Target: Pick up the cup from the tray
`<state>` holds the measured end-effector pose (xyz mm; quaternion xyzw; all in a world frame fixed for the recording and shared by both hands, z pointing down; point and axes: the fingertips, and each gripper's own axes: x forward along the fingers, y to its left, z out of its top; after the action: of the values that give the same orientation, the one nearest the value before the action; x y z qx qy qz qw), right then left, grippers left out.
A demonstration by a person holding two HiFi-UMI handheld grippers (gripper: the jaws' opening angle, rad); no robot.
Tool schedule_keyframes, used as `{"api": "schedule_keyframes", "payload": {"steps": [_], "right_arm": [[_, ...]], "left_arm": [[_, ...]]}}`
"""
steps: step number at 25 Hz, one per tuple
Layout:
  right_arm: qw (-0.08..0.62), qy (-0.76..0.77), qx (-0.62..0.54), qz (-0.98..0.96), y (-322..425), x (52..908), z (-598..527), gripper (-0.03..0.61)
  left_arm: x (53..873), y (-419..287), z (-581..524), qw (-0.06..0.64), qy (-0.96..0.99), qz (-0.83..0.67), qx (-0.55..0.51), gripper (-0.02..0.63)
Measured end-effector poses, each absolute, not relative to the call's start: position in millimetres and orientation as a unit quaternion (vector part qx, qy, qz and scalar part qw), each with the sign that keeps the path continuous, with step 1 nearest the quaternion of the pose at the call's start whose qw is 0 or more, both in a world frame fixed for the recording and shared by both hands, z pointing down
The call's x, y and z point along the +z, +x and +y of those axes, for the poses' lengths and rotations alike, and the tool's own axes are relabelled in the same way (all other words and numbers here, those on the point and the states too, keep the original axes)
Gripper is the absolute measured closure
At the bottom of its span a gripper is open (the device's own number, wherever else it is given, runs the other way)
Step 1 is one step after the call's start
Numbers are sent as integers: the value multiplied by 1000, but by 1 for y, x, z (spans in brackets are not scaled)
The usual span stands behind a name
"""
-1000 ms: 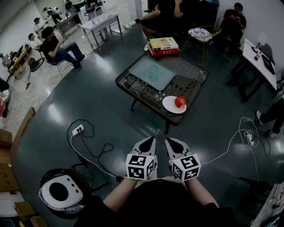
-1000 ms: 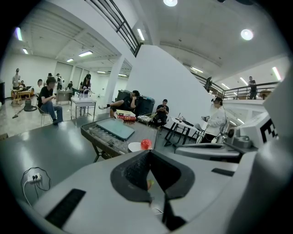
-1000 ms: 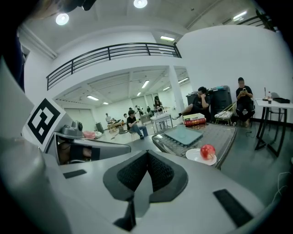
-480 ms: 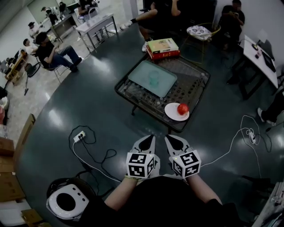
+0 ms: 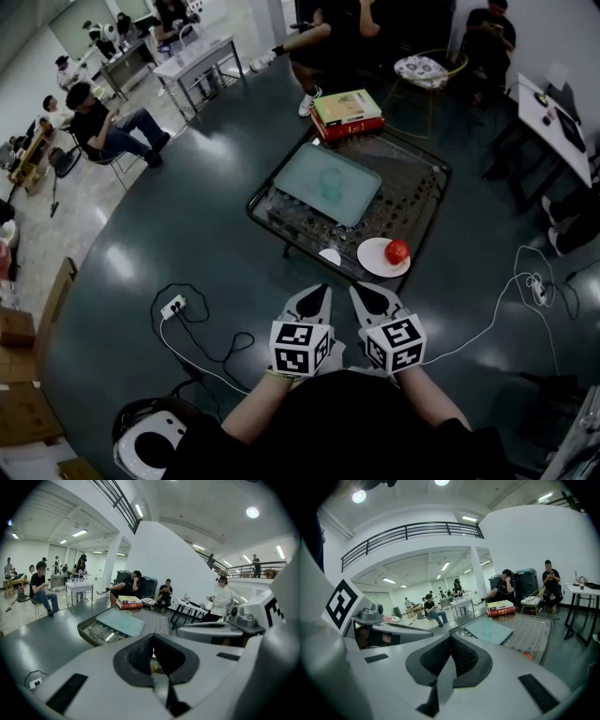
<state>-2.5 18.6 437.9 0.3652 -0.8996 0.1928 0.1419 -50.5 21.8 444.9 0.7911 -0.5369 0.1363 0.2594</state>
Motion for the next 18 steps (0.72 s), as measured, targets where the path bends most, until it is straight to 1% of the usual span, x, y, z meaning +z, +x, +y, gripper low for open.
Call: {"api": "schedule_keyframes", "payload": {"steps": [18], "right_arm": [[139,380,190,-895,-42,445,-47,569]], "left_arm": [[453,-89,-50,251,802,-523,143,604]]}}
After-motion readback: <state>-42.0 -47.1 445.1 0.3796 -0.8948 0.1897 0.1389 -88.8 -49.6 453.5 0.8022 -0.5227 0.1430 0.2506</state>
